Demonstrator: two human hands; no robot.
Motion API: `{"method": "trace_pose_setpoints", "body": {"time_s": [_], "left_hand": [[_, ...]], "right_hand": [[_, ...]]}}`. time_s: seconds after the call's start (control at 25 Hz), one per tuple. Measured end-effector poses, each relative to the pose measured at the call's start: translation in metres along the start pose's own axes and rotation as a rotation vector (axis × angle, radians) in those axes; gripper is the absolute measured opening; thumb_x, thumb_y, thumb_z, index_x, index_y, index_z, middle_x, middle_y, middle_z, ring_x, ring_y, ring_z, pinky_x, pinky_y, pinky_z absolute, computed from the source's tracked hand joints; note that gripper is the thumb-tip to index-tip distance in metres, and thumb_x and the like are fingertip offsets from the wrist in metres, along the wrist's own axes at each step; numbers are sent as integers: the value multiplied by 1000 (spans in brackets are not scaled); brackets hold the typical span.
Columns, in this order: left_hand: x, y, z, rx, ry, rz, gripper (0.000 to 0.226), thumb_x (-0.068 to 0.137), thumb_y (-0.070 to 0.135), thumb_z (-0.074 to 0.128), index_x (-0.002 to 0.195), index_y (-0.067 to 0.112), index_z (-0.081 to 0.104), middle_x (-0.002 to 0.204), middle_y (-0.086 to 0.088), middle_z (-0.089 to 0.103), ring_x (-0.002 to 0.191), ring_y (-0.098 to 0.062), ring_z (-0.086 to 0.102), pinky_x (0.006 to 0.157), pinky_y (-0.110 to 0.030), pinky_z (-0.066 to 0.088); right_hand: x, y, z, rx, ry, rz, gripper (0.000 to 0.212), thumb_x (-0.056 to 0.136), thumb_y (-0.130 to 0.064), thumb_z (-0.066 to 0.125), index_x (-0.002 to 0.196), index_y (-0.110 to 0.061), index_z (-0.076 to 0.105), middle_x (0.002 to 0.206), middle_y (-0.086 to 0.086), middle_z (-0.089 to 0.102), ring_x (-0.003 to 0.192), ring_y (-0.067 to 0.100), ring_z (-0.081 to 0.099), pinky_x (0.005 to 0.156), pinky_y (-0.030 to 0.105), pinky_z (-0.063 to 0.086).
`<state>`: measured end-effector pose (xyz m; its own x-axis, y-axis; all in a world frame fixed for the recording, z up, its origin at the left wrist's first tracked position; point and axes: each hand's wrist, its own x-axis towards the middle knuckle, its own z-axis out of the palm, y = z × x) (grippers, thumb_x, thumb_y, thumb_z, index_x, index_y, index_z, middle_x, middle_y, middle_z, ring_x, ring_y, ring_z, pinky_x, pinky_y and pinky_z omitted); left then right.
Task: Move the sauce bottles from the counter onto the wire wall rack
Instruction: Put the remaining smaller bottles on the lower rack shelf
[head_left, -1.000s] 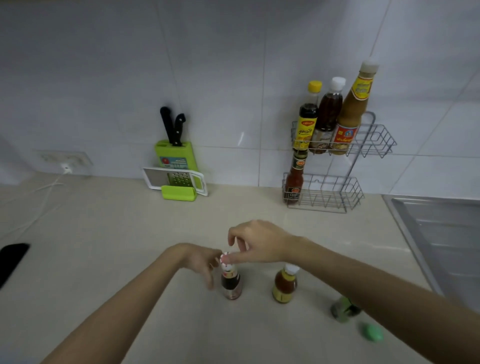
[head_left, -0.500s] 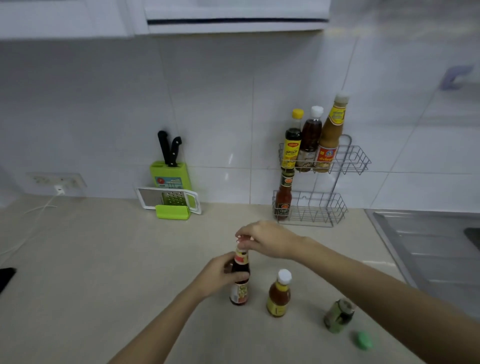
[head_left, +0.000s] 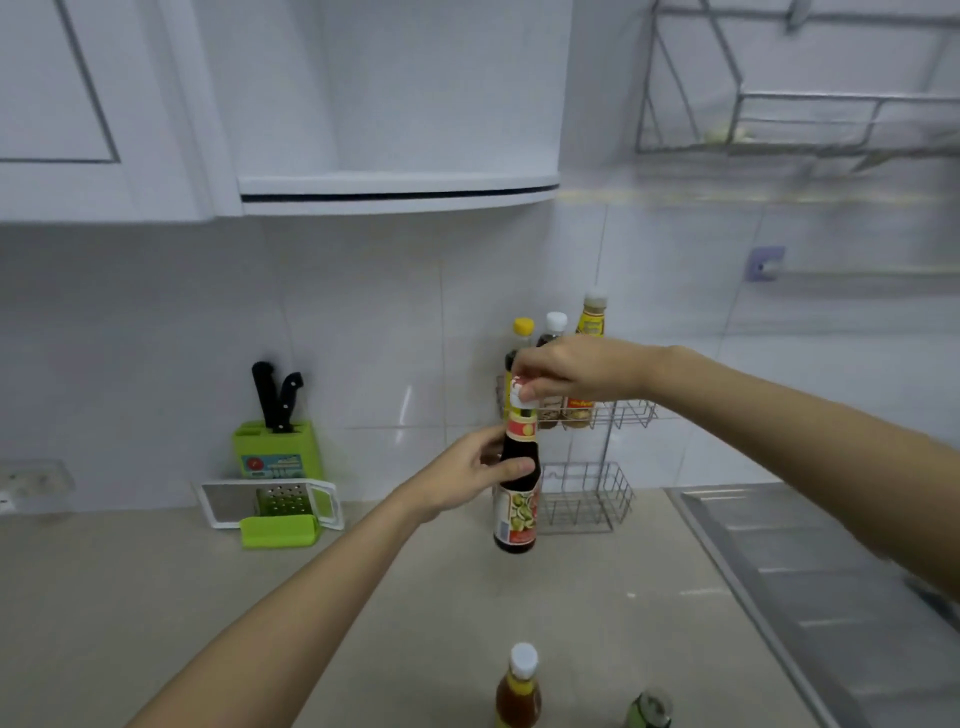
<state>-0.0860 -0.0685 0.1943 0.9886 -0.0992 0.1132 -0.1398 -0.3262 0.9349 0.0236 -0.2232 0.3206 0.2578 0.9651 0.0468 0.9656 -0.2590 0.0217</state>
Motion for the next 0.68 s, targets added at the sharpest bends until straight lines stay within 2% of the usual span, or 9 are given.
{"method": "trace_pose_setpoints", "body": {"time_s": [0.08, 0.16, 0.24, 0.36, 0.44, 0.52, 0.6, 0.68], "left_hand": [[10, 8, 3, -28, -4, 17, 45, 91, 21, 63, 134, 18, 52, 126, 5, 65, 112, -3, 62, 93, -17, 51], [22, 11, 7, -41, 10, 43, 46, 90, 25, 64, 134, 21, 52, 122, 11, 65, 108, 3, 63, 88, -11, 50], [32, 11, 12, 0, 60, 60, 44, 89, 29, 65, 131, 23, 53, 118, 12, 66, 106, 0, 63, 83, -8, 50], [44, 1, 15, 49, 154, 40, 41, 89, 28, 65, 128, 24, 54, 117, 8, 65, 111, -12, 62, 76, -8, 50], [48, -10, 8, -11, 67, 0, 46, 89, 28, 66, 133, 24, 53, 125, 8, 64, 118, -13, 60, 87, -15, 51], [52, -12, 3, -56, -63, -50, 51, 88, 29, 67, 136, 25, 51, 132, 6, 62, 123, -11, 57, 102, -27, 47], [52, -6, 4, -61, -150, -63, 49, 89, 26, 66, 135, 23, 52, 132, 6, 62, 124, -8, 57, 105, -27, 46], [52, -1, 9, -57, -181, -49, 44, 91, 21, 63, 133, 21, 53, 128, 8, 63, 120, -3, 59, 98, -19, 49]], "right_hand": [[-3, 7, -3, -116, 20, -41, 30, 99, -42, 39, 95, -15, 52, 85, -3, 49, 76, 13, 46, 71, 26, 39], [-5, 11, -4, -218, 75, -73, 33, 100, -42, 35, 95, -15, 53, 87, 3, 51, 78, 16, 47, 77, 34, 43], [-5, 14, -2, -296, 112, 14, 38, 101, -40, 33, 99, -12, 58, 89, 11, 58, 81, 26, 55, 75, 42, 46], [-1, 18, 8, -428, 41, 118, 42, 100, -42, 33, 97, -8, 58, 84, 13, 58, 75, 30, 55, 64, 40, 44], [0, 14, 17, -401, -8, 108, 22, 97, -27, 46, 102, -6, 50, 81, 18, 56, 65, 32, 55, 53, 39, 47], [-3, 21, 24, -349, 18, 100, 16, 91, -20, 51, 95, -5, 46, 74, 17, 56, 55, 33, 55, 43, 39, 48], [-3, 25, 16, -390, 25, 51, 36, 93, -31, 36, 74, -6, 54, 64, 12, 59, 56, 31, 54, 51, 41, 49], [1, 30, 13, -460, 99, -42, 55, 94, -40, 23, 61, -9, 54, 58, 11, 59, 58, 30, 53, 59, 41, 49]]}}
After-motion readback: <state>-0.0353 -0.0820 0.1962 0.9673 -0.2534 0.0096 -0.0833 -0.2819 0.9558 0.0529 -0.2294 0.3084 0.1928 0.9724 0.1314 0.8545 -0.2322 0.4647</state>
